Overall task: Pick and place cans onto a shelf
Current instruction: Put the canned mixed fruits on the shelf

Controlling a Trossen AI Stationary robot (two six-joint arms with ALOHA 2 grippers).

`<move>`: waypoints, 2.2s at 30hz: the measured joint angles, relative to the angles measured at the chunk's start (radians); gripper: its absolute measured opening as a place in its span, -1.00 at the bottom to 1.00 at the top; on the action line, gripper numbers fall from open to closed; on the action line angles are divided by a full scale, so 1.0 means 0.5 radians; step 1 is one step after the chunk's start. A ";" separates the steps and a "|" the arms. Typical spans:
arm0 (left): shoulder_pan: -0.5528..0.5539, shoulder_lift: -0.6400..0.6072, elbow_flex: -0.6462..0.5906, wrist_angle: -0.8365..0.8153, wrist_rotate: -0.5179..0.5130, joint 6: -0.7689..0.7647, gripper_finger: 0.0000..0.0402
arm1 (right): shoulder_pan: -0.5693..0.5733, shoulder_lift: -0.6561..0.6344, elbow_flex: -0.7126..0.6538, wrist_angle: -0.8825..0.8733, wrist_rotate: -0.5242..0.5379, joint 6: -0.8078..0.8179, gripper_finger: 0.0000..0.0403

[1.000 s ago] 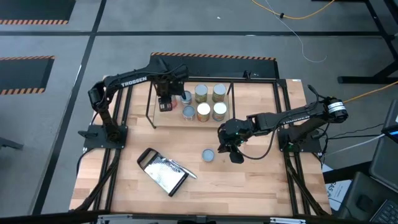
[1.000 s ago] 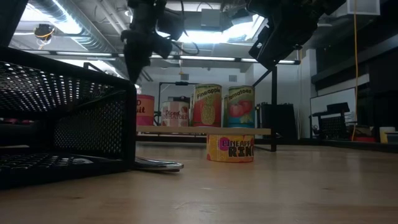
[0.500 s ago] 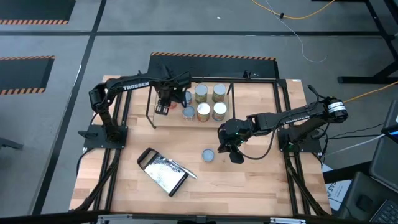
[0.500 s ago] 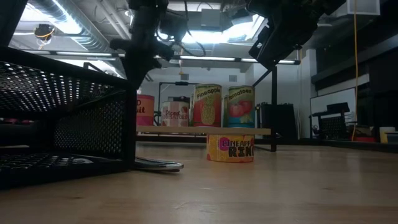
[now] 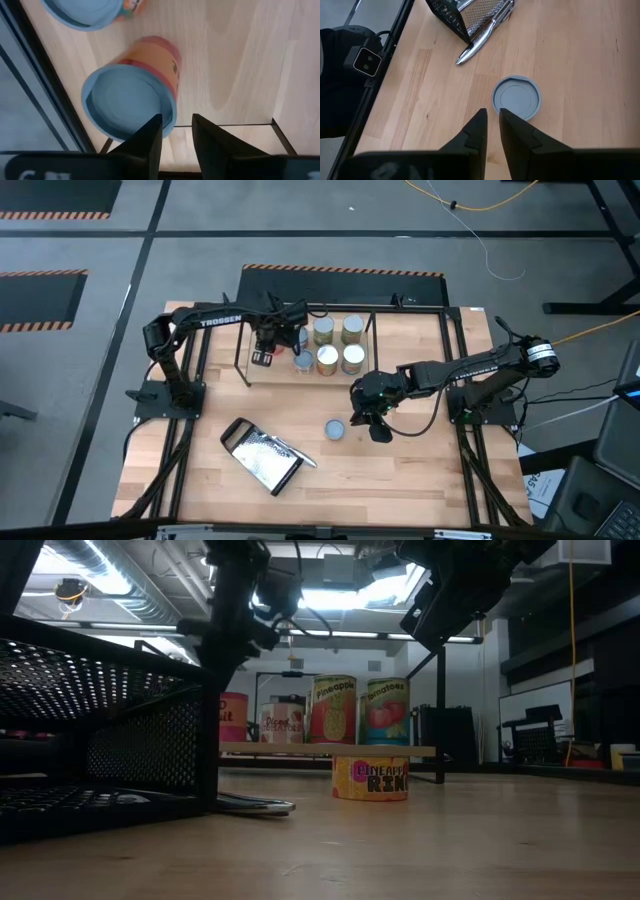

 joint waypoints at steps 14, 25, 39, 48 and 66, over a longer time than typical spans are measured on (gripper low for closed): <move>0.002 0.000 -0.029 0.110 -0.013 -0.194 -0.74 | 0.000 0.000 0.000 0.001 0.000 0.000 -0.73; 0.002 0.000 -0.029 0.171 -0.011 -0.530 -0.95 | 0.000 0.000 0.000 0.001 0.000 0.000 -0.73; 0.200 -0.005 -0.024 0.185 0.265 -1.151 -0.98 | 0.000 0.000 0.000 0.001 0.000 0.000 -0.73; 0.356 -0.005 -0.025 0.254 0.434 -1.161 -0.97 | 0.000 0.000 0.000 0.002 0.000 -0.001 -0.73; 0.408 0.000 -0.028 0.297 0.504 -1.151 -0.71 | 0.000 0.000 0.000 0.001 0.000 -0.001 -0.73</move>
